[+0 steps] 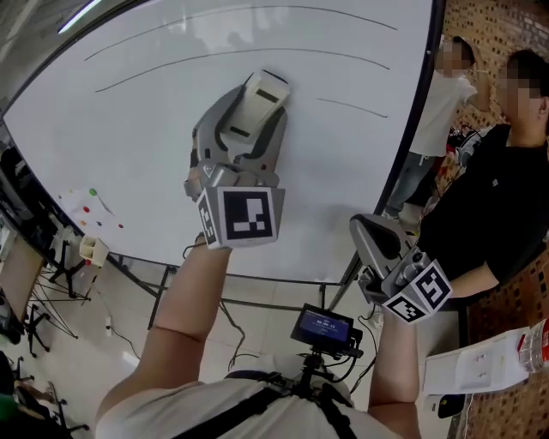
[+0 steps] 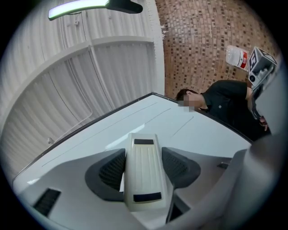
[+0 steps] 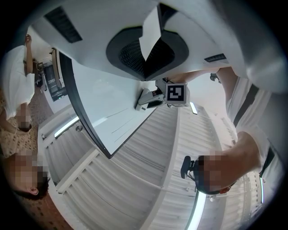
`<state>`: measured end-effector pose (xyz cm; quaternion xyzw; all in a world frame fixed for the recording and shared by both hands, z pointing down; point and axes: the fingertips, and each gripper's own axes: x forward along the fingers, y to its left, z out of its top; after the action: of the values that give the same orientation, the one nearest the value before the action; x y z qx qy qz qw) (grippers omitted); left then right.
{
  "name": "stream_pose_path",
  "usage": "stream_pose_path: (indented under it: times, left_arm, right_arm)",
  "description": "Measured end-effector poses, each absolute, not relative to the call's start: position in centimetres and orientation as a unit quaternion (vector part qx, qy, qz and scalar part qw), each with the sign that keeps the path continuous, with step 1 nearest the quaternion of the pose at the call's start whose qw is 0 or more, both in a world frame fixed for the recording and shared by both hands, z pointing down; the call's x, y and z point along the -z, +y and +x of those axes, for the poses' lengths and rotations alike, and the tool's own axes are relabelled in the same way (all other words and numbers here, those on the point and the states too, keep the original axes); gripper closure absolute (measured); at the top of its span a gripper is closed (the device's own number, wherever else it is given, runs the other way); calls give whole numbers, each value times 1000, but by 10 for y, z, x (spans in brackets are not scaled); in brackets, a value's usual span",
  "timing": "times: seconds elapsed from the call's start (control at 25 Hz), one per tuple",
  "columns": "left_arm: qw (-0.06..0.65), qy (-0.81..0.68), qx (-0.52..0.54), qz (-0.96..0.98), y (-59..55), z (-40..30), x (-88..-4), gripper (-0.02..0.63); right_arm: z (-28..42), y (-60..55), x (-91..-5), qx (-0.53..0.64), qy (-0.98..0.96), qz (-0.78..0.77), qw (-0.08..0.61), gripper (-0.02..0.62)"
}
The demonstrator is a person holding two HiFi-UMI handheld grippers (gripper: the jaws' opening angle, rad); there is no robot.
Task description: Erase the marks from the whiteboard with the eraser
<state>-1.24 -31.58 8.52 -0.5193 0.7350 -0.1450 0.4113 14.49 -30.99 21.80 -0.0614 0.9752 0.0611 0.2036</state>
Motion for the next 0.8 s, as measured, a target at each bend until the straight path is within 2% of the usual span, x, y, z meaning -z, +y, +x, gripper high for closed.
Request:
stream_pose_path:
  times: [0.36, 0.56, 0.8]
  left_arm:
    - [432, 698, 167, -546, -339, 47, -91, 325]
    - [440, 658, 213, -572, -360, 80, -108, 325]
    - [423, 640, 243, -594, -361, 90, -121, 324]
  right_arm:
    - [168, -313, -226, -57, 975, -69, 202, 580]
    - [178, -324, -227, -52, 975, -66, 203, 580]
    - [182, -323, -227, -49, 976, -52, 206, 580]
